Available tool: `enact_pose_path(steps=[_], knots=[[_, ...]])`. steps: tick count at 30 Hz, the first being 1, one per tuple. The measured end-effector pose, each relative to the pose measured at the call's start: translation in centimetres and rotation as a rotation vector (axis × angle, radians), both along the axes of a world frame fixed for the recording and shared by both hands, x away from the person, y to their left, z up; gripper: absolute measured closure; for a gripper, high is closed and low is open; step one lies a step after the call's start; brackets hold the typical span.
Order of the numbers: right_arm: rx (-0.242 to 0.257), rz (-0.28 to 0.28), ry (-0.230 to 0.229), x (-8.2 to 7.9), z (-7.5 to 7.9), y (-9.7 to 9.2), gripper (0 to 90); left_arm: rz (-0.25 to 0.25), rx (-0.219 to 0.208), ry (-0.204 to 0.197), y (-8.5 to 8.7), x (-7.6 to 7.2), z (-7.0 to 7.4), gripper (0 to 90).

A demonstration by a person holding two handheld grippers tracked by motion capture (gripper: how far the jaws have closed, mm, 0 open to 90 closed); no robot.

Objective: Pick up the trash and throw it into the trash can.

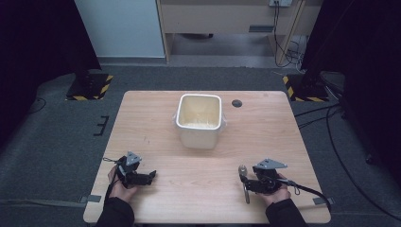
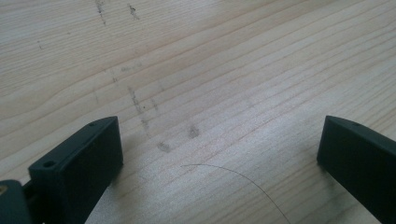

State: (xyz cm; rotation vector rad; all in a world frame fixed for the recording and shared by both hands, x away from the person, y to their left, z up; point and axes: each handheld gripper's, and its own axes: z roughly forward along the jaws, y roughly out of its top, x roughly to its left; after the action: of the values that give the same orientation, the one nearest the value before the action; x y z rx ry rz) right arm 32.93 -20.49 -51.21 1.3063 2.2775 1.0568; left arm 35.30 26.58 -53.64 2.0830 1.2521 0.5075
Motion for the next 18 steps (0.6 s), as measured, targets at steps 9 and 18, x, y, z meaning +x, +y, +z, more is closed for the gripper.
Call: enact_pose_path(steps=[9, 18], knots=[[-0.07, 0.023, 0.048, 0.03, -1.12, 0.63, 48.9, 0.001, -0.001, -0.001, -0.01, -0.01, -0.01, 0.0], [-0.114, 0.045, 0.024, 0.51, -1.03, 0.57, 69.3, 0.001, -0.001, -0.001, -0.01, -0.01, -0.01, 0.0]])
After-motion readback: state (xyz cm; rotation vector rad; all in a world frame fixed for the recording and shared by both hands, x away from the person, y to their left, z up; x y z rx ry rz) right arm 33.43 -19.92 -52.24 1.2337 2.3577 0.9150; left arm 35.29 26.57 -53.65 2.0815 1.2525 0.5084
